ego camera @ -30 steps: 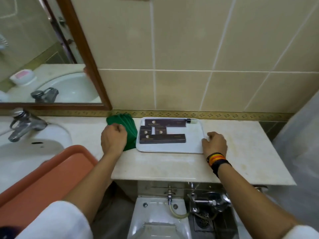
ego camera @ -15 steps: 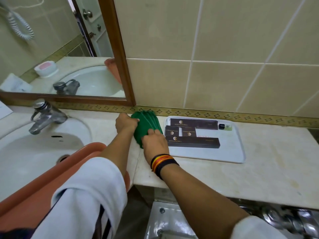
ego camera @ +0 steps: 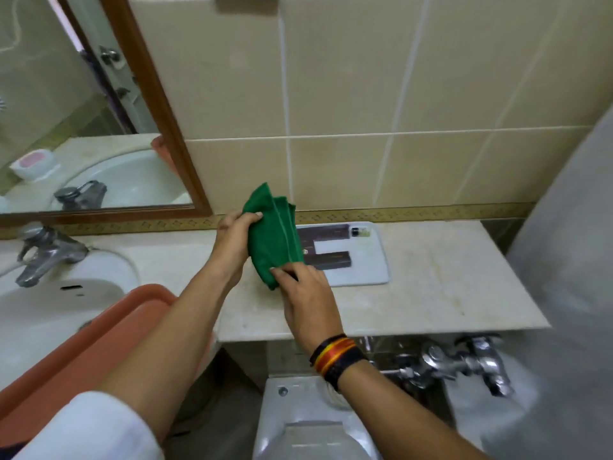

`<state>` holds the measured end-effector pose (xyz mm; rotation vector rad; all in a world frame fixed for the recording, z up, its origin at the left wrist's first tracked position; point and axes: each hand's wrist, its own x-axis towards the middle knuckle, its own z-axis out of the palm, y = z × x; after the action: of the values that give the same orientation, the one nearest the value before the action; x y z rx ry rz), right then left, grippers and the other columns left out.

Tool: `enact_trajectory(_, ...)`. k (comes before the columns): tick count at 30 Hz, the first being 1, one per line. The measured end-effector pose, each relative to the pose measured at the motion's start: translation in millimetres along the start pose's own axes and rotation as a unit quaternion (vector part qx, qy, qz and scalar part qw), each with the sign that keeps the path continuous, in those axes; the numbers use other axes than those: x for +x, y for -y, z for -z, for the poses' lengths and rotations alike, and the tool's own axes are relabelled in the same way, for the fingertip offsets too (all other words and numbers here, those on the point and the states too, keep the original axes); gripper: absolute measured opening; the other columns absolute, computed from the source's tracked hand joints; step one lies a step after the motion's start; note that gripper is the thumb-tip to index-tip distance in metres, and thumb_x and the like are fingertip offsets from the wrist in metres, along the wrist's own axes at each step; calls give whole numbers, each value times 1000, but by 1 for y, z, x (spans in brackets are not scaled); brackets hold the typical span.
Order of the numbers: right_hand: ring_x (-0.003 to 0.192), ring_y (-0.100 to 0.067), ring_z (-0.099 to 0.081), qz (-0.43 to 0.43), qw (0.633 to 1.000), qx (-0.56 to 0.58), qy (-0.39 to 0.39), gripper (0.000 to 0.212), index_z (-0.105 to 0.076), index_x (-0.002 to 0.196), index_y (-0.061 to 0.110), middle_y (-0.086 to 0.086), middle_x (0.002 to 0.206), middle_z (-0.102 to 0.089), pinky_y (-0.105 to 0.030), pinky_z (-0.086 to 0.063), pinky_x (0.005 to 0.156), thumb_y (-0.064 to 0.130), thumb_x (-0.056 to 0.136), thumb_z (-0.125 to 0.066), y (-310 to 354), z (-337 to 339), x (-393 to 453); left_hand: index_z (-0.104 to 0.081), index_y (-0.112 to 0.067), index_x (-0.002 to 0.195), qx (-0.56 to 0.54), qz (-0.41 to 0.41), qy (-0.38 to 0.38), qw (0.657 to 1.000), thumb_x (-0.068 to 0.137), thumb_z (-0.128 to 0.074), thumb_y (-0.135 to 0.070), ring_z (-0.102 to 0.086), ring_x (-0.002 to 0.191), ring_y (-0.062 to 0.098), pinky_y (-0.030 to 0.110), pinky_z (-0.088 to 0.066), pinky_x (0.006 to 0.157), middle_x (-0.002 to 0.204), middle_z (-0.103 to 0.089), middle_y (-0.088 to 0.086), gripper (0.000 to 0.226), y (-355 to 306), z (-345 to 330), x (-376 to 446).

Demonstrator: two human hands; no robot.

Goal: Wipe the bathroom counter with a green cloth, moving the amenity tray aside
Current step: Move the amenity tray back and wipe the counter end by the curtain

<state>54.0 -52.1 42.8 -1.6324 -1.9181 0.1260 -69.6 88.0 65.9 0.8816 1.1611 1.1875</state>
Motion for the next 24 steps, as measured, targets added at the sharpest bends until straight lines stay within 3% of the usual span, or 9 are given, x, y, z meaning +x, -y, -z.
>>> enact_trajectory(3, 93, -32, -61, -36, 997, -63, -30, 40, -70, 123, 10, -11, 110, -67, -43, -52, 83, -1, 85, -67, -46, 47, -47, -70, -20, 87, -17, 37, 69, 997, 74, -72, -21, -76, 86, 24, 46, -61, 84, 84, -80, 4, 13, 25, -73, -31)
enact_trajectory(5, 90, -33, -62, -71, 990, -117, -26, 41, -71, 121, 10, -12, 108, -68, -44, -53, 82, -1, 81, -72, -80, 73, -77, -71, -17, 102, -21, 71, 131, 989, 78, -72, -17, -75, 93, 26, 47, -62, 85, 97, -81, 10, 24, 50, -121, -49)
enact_trajectory(9, 93, -32, -62, -120, 970, -195, 82, 46, -70, 127, 15, -8, 109, -67, -43, -52, 86, 2, 83, -70, -139, 97, -117, -62, -13, 121, 132, 26, 165, 977, 97, -69, -19, -76, 98, 25, 31, -64, 68, 111, -75, 14, 26, 101, -163, -82)
enact_trajectory(11, 103, -28, -58, -128, 960, -188, 164, 40, -66, 132, 22, -3, 116, -63, -42, -48, 96, 20, 92, -62, -158, 96, -130, -60, -21, 126, 352, -121, 185, 910, 101, -63, -29, -74, 102, 22, 37, -64, 81, 117, -74, 3, 26, 120, -148, -96)
enact_trajectory(14, 112, -21, -53, -158, 966, -134, 151, 58, -66, 128, 25, 1, 122, -60, -41, -46, 103, 66, 92, -46, -166, 82, -130, -59, -22, 139, 576, -309, 248, 715, 106, -51, -29, -68, 119, 22, 37, -56, 101, 137, -68, 4, 35, 142, -101, -102)
enact_trajectory(17, 144, -22, -36, -202, 974, -77, 65, 65, -43, 151, 18, -5, 158, -41, -42, -30, 121, 58, 102, -30, -171, 58, -103, -52, -18, 151, 632, -405, 345, 563, 106, -46, -25, -54, 142, 23, 34, -43, 119, 156, -54, 7, 46, 154, -63, -92)
enact_trajectory(18, 152, -22, -23, -212, 971, -79, 76, 65, -29, 159, 15, -6, 166, -27, -41, -19, 125, 51, 105, -25, -175, 50, -94, -48, -18, 155, 629, -428, 361, 540, 106, -44, -25, -48, 147, 22, 32, -36, 123, 161, -48, 6, 49, 156, -57, -88)
enact_trajectory(20, 157, -21, -8, -222, 961, -124, 107, 65, -11, 162, 11, -7, 170, -10, -43, -8, 127, 43, 106, -17, -184, 35, -81, -38, -18, 161, 616, -432, 379, 538, 108, -41, -27, -29, 157, 18, 27, -16, 130, 168, -32, 2, 54, 155, -54, -78)
enact_trajectory(24, 156, -22, -10, -273, 946, -151, 87, 65, -13, 161, 12, -6, 169, -13, -48, -13, 126, 43, 104, -10, -216, 35, -76, -25, -19, 165, 617, -401, 398, 548, 110, -37, -32, -12, 161, 12, 25, -1, 130, 173, -20, 0, 57, 154, -57, -70)
